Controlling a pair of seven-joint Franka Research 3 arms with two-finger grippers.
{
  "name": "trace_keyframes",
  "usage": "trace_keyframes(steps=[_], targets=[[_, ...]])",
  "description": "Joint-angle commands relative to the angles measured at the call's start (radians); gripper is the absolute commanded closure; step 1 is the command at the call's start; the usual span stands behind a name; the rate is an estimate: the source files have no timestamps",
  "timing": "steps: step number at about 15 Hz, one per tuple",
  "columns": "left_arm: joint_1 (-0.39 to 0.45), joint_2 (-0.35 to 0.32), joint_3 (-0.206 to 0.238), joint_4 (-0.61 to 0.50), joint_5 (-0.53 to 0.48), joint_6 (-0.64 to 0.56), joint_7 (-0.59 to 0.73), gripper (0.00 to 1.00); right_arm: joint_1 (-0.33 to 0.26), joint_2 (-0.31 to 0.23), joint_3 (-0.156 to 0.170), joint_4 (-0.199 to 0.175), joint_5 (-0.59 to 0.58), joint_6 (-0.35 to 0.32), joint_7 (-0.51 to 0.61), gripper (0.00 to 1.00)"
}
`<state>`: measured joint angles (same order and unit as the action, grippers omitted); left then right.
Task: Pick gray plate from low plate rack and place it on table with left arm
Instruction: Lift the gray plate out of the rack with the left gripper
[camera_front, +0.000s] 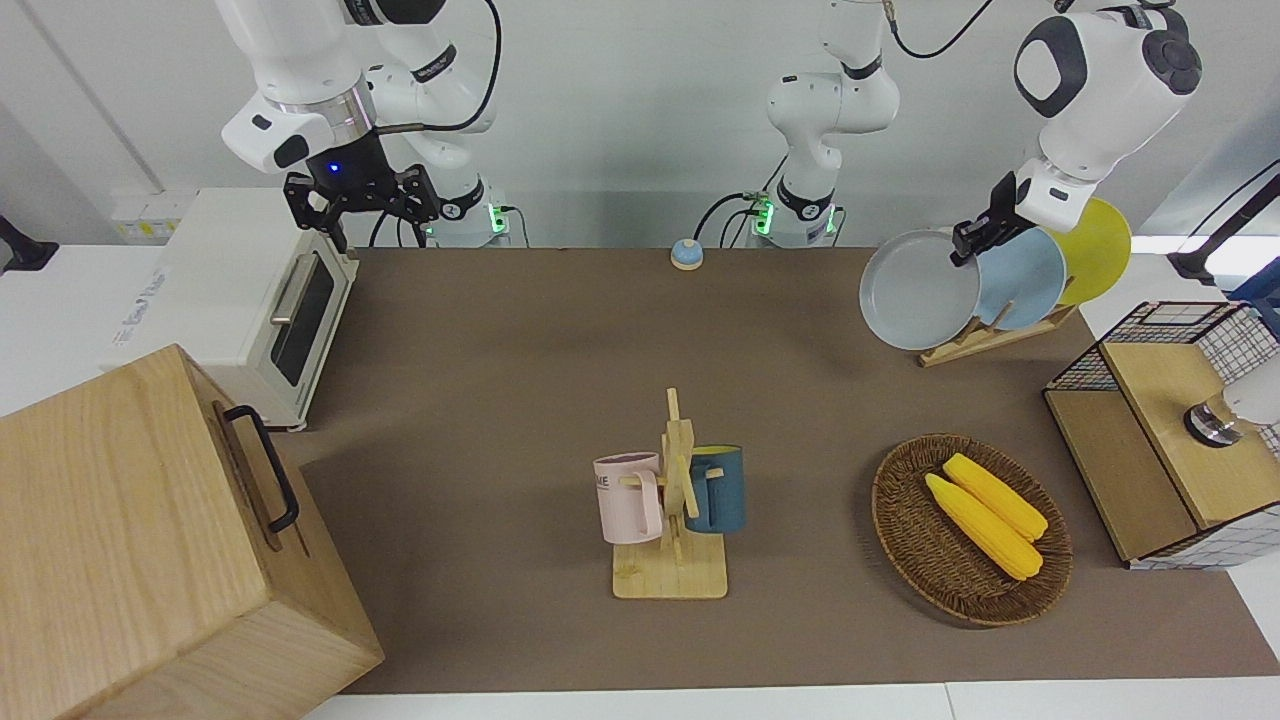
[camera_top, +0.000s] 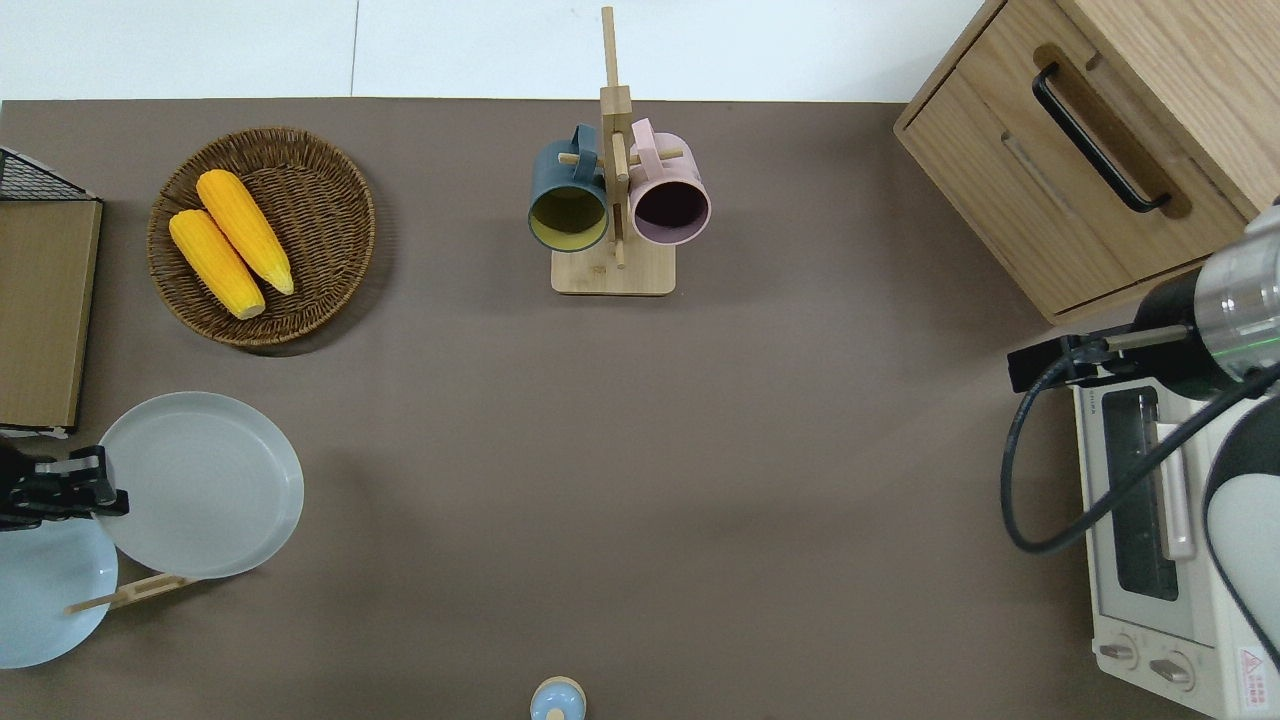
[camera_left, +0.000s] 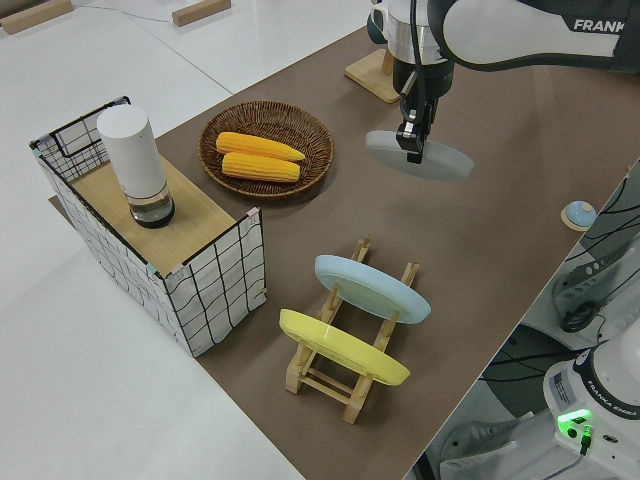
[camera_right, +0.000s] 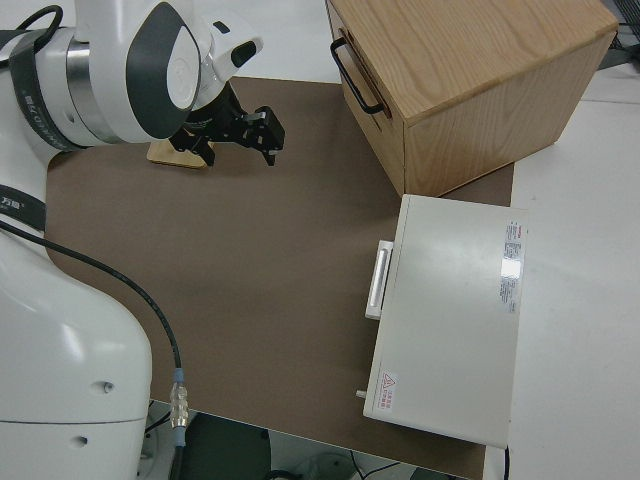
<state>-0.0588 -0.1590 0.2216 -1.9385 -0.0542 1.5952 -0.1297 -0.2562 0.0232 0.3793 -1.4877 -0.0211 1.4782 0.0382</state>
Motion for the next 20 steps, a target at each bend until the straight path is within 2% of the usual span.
trace_keyframes(steps=[1, 3, 7, 13, 20], targets=[[-0.007, -0.005, -0.002, -0.01, -0.082, -0.006, -0.025, 1.0, -0.026, -0.002, 0.024, 0.01, -0.002, -0.016, 0.014, 0.017], [-0.006, -0.017, -0.014, -0.054, -0.128, 0.038, -0.024, 1.0, -0.026, -0.002, 0.024, 0.01, -0.002, -0.016, 0.014, 0.017], [-0.007, -0.082, -0.037, -0.192, -0.135, 0.17, -0.027, 1.0, -0.026, -0.002, 0.024, 0.01, -0.002, -0.016, 0.014, 0.017], [-0.009, -0.1, -0.061, -0.324, -0.133, 0.299, -0.019, 1.0, -0.026, -0.002, 0.024, 0.01, -0.003, -0.016, 0.014, 0.017], [-0.01, -0.116, -0.064, -0.457, -0.131, 0.403, -0.004, 1.0, -0.026, -0.002, 0.024, 0.01, -0.002, -0.016, 0.014, 0.017]])
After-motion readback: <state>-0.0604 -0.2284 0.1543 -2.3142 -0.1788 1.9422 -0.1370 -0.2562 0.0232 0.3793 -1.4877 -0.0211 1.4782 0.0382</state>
